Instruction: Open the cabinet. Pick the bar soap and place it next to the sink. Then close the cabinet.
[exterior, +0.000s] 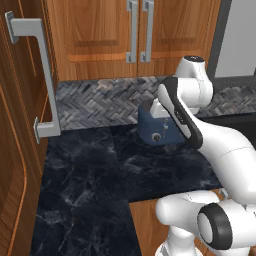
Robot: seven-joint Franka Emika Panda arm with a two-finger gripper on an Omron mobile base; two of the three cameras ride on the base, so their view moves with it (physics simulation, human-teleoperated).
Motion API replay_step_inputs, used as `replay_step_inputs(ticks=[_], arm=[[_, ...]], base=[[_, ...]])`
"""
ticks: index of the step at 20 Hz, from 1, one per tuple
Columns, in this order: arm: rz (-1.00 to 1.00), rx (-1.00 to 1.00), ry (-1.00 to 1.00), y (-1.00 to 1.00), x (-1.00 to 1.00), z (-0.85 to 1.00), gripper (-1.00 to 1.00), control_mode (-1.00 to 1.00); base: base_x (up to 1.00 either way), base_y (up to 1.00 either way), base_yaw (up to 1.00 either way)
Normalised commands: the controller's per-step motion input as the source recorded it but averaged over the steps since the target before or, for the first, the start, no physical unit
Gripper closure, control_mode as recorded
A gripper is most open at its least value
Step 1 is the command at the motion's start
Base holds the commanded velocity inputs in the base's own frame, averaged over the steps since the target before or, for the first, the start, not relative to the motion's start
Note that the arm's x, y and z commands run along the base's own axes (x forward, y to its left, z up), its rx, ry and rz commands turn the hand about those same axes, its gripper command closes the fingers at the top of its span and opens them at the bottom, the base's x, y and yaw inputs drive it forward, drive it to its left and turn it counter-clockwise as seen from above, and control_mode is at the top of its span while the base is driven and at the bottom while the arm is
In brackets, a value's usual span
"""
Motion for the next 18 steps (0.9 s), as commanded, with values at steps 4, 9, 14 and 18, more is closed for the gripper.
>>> replay_step_inputs(ticks=[4, 9, 14, 18], arm=[[0.00, 0.00, -0.02, 0.00, -0.04, 0.00, -1.00, -1.00], [-0.04, 0.00, -0.16, 0.00, -0.16, 0.11, -1.00, -1.00], [-0.10, -0.03, -0.29, 0.03, 0.00, 0.60, -1.00, -1.00], [-0.08, -0.01, -0.29, 0.02, 0.04, 0.90, -1.00, -1.00]], base=[[0.00, 0.00, 0.00], [0.00, 0.00, 0.00], [0.00, 0.00, 0.00], [0.00, 0.00, 0.00]])
